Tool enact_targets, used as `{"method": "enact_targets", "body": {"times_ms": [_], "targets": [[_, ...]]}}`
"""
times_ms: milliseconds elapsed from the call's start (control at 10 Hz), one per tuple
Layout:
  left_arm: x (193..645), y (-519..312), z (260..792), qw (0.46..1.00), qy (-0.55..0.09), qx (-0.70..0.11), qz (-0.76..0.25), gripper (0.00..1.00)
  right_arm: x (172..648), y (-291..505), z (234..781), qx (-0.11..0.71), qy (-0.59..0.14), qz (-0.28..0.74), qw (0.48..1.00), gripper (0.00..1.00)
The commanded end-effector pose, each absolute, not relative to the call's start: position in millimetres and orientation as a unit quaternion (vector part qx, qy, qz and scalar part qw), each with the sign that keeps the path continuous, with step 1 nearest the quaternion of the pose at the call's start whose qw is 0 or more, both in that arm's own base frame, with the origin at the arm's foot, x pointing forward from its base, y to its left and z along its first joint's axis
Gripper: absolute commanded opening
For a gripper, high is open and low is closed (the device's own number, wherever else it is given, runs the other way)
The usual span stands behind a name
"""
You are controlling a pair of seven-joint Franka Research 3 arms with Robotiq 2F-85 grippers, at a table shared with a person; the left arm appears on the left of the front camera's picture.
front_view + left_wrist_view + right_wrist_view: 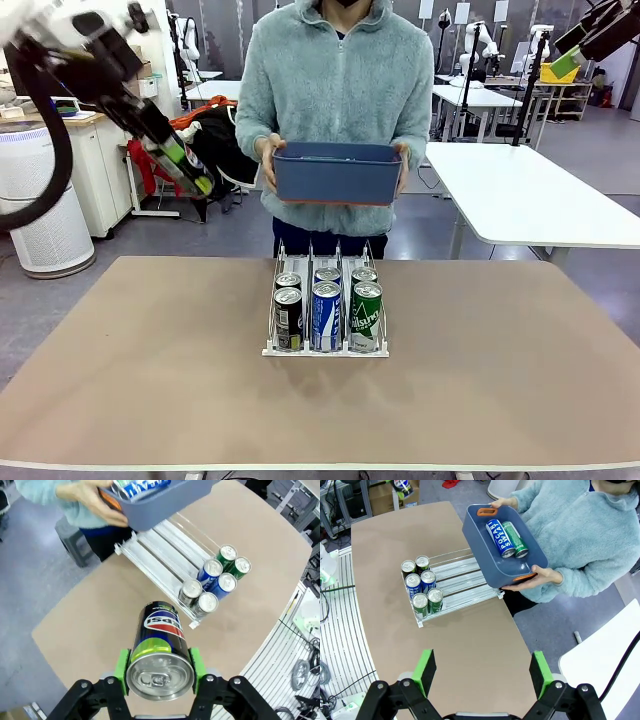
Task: Fill the beverage cans into the dispenser.
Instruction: Place the picked Pepsi coke in the line of the Automatic Can Dispenser with the same cans.
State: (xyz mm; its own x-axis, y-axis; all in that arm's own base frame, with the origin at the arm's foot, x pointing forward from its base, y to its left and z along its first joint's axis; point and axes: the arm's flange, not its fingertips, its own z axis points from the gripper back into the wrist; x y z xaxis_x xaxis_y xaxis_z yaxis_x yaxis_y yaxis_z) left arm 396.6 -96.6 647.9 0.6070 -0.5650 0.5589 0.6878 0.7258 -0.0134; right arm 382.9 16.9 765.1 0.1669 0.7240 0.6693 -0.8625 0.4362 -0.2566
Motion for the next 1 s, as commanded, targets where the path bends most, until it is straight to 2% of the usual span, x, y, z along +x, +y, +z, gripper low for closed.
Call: {"method": "enact_targets", "body": {"times_ms": [0,300,400,900], "targets": [[381,-116,624,0.912,-0.259,-0.093,-0.303,0.58,383,17,764,0.09,-0.376,0.524,0.758,1.0],[367,-141,576,0.926,-0.212,-0.083,-0.301,0.58,383,17,764,0.09,-0.376,0.524,0.758,1.0],[365,-144,576,0.921,-0.207,-0.111,-0.31,0.58,383,17,764,0.09,-0.376,0.524,0.758,1.0],[370,-144,569,0.926,-0.199,-0.094,-0.307,0.58,383,17,764,0.09,-0.376,0.524,0.758,1.0]]}}
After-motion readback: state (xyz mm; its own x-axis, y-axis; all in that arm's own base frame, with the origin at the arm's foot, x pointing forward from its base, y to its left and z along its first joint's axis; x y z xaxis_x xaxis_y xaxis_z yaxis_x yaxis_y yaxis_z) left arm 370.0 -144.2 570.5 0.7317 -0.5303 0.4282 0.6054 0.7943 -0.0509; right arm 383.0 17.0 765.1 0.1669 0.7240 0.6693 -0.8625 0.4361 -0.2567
